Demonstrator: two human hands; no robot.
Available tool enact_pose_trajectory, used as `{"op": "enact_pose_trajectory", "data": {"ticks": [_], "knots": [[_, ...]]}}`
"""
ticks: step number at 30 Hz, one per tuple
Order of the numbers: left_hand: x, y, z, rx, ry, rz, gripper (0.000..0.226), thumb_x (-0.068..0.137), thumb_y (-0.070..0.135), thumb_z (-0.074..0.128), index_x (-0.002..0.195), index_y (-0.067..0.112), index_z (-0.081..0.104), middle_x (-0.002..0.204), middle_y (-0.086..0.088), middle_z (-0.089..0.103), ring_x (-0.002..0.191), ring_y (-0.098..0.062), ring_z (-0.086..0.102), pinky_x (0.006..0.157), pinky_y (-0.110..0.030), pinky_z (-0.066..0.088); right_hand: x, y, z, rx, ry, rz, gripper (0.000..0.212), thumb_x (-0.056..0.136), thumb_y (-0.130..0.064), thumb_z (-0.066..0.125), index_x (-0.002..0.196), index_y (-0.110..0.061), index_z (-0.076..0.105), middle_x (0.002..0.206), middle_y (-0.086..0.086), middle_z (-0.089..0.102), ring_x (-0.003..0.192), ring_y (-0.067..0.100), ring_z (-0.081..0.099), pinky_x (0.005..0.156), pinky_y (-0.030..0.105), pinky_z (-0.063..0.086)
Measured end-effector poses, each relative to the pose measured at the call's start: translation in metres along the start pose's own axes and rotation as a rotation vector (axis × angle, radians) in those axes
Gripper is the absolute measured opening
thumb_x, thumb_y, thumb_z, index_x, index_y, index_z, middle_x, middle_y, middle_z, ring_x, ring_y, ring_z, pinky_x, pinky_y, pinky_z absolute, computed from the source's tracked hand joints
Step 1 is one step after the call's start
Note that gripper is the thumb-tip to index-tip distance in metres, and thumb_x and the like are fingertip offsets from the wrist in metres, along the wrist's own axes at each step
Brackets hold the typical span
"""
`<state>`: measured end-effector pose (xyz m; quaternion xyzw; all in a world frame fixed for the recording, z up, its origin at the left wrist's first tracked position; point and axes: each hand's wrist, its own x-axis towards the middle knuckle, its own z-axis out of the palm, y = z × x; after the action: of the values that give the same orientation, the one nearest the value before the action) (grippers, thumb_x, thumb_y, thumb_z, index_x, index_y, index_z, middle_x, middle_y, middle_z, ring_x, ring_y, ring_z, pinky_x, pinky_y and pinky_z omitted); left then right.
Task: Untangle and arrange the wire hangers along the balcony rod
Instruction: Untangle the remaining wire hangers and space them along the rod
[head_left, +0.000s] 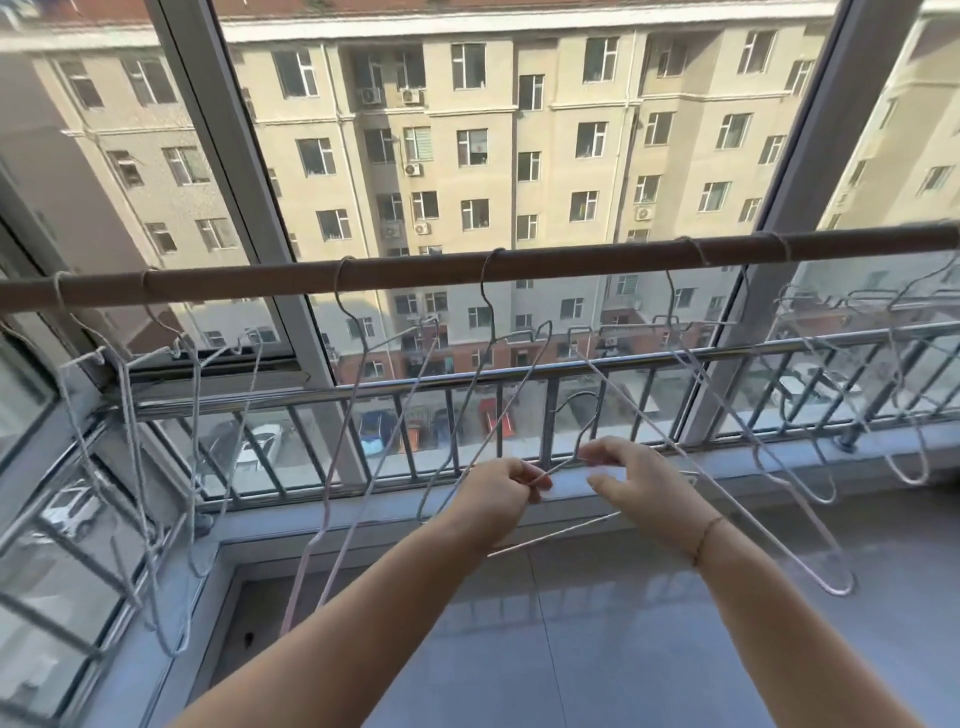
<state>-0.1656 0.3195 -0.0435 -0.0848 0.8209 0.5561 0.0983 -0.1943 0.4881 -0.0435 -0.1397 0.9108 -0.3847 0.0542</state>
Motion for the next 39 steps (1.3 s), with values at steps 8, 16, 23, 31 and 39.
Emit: {"op": "enact_pose_trajectory", "data": {"ticks": [8,16,23,31,39], "knots": [[-0.010,-0.007,0.001,0.049,0.006,0.023,0.024,0.090,0.003,0.049,0.092,0.014,0.069,0.102,-0.001,0.071,0.068,0.002,0.056,0.065,-0.013,0.044,-0.026,0.007,-0.004,-0.019,-0.024,0.097,0.016,0.087,-0.012,0.055,0.082,-0.023,0.065,0.069,-0.007,0.066,0.069,0.013,0.062,0.070,0.029,0.050],[-0.017,0.003,0.024,-0.038,0.138,0.211,0.017,0.085,0.032,0.064,0.087,0.015,0.063,0.074,0.004,0.061,0.068,-0.009,0.055,0.070,-0.026,0.048,-0.067,-0.018,0.003,0.523,0.116,0.181,0.010,0.089,0.000,0.052,0.087,-0.003,0.061,0.056,0.004,0.056,0.043,0.011,0.049,0.041,0.026,0.046],[-0.042,0.043,0.026,-0.314,-0.005,0.352,0.027,0.090,0.026,0.060,0.078,0.002,0.065,0.055,-0.006,0.057,0.050,-0.019,0.054,0.056,-0.039,0.050,-0.079,-0.058,-0.006,0.802,0.197,0.009,0.012,0.089,-0.002,0.054,0.095,-0.007,0.063,0.062,0.005,0.062,0.051,0.014,0.053,0.048,0.022,0.045],[-0.047,0.095,-0.003,-0.448,0.061,0.431,0.025,0.094,0.014,0.052,0.090,-0.008,0.063,0.045,0.002,0.057,0.034,-0.007,0.051,0.037,-0.019,0.042,-0.054,-0.099,-0.028,0.841,0.270,-0.150,0.015,0.088,-0.003,0.056,0.098,-0.007,0.066,0.071,0.017,0.064,0.062,0.024,0.054,0.052,0.027,0.044],[-0.016,0.102,-0.030,-0.391,0.174,0.243,0.031,0.097,0.018,0.044,0.095,-0.003,0.066,0.077,-0.020,0.061,0.061,-0.023,0.055,0.055,-0.031,0.048,-0.001,-0.114,-0.019,0.777,0.194,-0.077,0.016,0.088,-0.005,0.055,0.088,-0.014,0.068,0.066,0.011,0.062,0.055,0.014,0.053,0.054,0.024,0.045]]}}
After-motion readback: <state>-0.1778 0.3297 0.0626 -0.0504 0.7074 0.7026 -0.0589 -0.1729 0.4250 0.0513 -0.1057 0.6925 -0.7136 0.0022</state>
